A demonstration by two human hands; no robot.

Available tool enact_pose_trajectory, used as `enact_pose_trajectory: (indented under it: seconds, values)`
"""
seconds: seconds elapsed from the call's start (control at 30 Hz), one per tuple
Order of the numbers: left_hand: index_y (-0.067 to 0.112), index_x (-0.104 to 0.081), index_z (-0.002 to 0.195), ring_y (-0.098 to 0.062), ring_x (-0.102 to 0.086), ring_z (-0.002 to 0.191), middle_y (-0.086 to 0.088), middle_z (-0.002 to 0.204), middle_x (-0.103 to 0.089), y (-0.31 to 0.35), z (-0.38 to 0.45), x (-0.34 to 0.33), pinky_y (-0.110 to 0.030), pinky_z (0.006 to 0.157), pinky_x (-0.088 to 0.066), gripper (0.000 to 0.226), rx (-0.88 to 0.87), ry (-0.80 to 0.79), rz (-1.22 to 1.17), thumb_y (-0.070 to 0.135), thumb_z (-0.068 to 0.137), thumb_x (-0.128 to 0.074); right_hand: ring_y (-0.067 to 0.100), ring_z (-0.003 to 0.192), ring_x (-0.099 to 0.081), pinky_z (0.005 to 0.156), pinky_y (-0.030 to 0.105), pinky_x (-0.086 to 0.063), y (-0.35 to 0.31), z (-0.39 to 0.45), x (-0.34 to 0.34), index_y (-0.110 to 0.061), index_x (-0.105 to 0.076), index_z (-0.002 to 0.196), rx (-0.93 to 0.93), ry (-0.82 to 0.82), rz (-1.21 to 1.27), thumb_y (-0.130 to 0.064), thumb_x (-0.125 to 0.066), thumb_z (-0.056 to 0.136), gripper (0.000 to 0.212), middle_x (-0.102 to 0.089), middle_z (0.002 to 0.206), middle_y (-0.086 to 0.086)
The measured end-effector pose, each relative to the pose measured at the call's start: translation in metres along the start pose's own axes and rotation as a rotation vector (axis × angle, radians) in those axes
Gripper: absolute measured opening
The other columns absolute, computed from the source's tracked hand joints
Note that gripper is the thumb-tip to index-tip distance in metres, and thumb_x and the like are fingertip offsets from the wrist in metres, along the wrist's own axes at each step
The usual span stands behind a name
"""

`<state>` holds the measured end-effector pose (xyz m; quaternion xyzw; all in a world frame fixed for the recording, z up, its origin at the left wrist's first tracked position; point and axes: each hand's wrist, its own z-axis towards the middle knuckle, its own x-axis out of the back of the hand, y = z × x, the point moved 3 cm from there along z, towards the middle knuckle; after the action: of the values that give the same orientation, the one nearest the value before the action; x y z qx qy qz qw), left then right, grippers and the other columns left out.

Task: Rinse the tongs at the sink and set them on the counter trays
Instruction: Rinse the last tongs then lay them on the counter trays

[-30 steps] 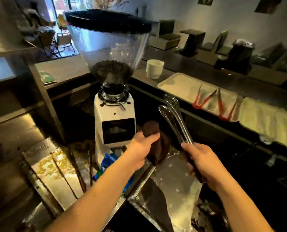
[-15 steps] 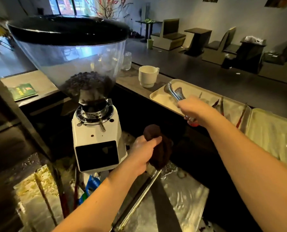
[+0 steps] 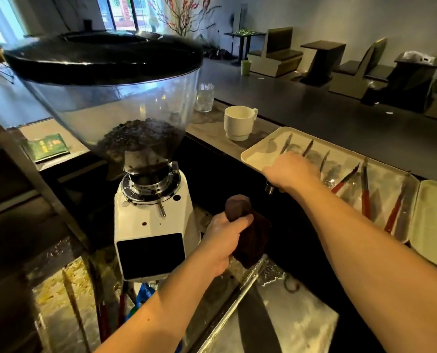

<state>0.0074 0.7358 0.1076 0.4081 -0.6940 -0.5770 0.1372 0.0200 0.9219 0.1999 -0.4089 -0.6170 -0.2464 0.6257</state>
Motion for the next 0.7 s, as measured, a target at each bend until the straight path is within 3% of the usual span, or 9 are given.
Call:
enact_pose_trajectory:
  seconds: [0.17,0.23,0.33,0.4,0.5,0.7]
  values:
    - [0.033,-0.076,0.090,-0.015,-0.073,0.096,0.003,0.096,-0.079,0.001,-0.002,0.007,-0.028,0.082,-0.055,0.016,0.008,-0.011,-0.008,0.020,0.089,-0.068,0.034,0.088,-0.069,0.083,0.044,-0.058,0.001,0.000,-0.008,-0.006,-0.063,0.114,0.016,-0.072,0.128,-0.048,-0.049,0.083,0.054,-0.071,0.099,0.015]
    - [0.031,-0.074,0.097,-0.016,-0.073,0.096,0.003,0.097,-0.078,0.000,-0.006,0.009,-0.028,0.081,-0.056,0.013,0.016,-0.009,-0.010,0.022,0.089,-0.069,0.035,0.090,-0.070,0.083,0.047,-0.058,0.002,-0.003,-0.006,-0.006,-0.055,0.122,-0.002,-0.044,0.175,-0.051,-0.047,0.082,0.061,-0.071,0.103,0.015]
    - [0.029,-0.073,0.099,-0.016,-0.073,0.096,0.002,0.099,-0.078,-0.004,-0.012,0.014,-0.032,0.086,-0.057,0.013,0.031,-0.005,-0.007,0.025,0.087,-0.071,0.035,0.097,-0.065,0.072,0.038,-0.047,0.007,-0.019,0.001,-0.012,-0.045,0.127,-0.008,0.084,0.059,-0.049,-0.048,0.084,0.057,-0.067,0.106,0.011]
    - [0.031,-0.075,0.094,-0.012,-0.074,0.090,0.003,0.096,-0.079,-0.009,-0.022,0.019,-0.026,0.080,-0.058,0.009,0.037,-0.021,-0.016,0.025,0.087,-0.071,0.034,0.083,-0.058,0.062,0.035,-0.037,0.008,-0.039,-0.005,-0.014,-0.050,0.106,0.090,0.122,0.030,-0.043,-0.048,0.084,0.037,-0.058,0.084,0.007]
    - [0.033,-0.078,0.085,-0.011,-0.075,0.088,0.003,0.093,-0.079,-0.019,-0.038,0.027,-0.024,0.075,-0.058,0.015,0.061,-0.035,-0.049,0.021,0.089,-0.070,0.030,0.072,-0.055,0.059,0.035,-0.039,0.007,-0.078,-0.029,-0.019,-0.046,0.072,0.251,0.029,0.106,-0.035,-0.050,0.087,0.023,-0.050,0.068,0.002]
    - [0.007,-0.070,0.111,-0.033,-0.071,0.100,-0.017,0.104,-0.075,-0.058,-0.088,0.062,-0.046,0.094,-0.055,0.025,0.170,0.034,-0.076,0.015,0.087,-0.070,0.023,0.076,-0.064,0.061,0.033,-0.047,-0.008,-0.164,-0.071,-0.021,-0.059,0.082,0.314,-0.194,0.346,-0.030,-0.055,0.091,0.014,-0.069,0.081,0.005]
